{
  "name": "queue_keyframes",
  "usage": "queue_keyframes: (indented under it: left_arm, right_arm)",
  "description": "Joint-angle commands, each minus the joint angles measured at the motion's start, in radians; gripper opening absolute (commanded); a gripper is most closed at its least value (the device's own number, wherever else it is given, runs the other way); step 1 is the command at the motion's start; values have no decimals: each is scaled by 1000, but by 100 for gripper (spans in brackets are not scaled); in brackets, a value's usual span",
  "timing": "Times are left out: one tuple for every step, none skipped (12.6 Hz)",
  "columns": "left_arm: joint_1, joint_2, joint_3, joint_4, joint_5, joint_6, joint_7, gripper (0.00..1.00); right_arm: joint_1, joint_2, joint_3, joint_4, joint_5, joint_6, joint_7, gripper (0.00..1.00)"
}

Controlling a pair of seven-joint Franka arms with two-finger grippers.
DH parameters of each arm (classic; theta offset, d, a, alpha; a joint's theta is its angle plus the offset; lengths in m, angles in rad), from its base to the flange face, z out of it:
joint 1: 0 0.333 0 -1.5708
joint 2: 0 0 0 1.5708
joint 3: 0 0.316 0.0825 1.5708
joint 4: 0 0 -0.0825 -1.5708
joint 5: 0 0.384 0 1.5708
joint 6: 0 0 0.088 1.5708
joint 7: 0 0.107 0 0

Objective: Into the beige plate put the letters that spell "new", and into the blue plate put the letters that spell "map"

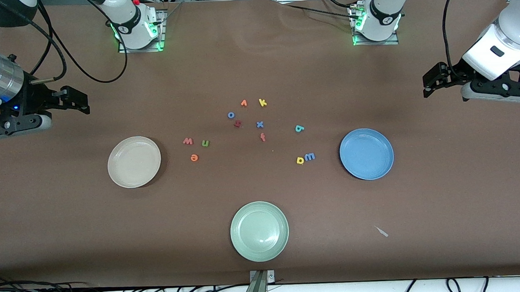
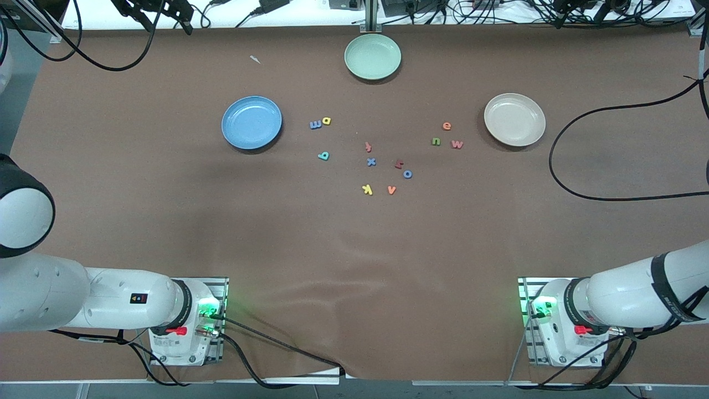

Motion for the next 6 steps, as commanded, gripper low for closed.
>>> queue_keyframes:
  left_arm:
    - [0, -4, 0, 4, -17, -10, 10, 100]
    - [0, -4, 0, 4, -17, -10, 10, 100]
    - [0, -4, 0, 4, -17, -10, 11, 100]
    - [0, -4, 0, 4, -17, -10, 10, 100]
    - [0, -4, 2, 4, -16, -10, 11, 100]
    - [0, -4, 0, 4, -17, -10, 10, 100]
  right_arm:
    - [0, -4, 8, 13, 11, -9, 9, 100]
    - [0, -4, 8, 13, 11, -7, 9, 100]
    - [0, -4, 8, 13, 11, -9, 9, 100]
    - [0, -4, 8, 13, 11, -9, 9, 100]
    - [0, -4, 5, 13, 11, -9, 9, 100]
    - [-2, -4, 2, 13, 12, -9, 9, 100]
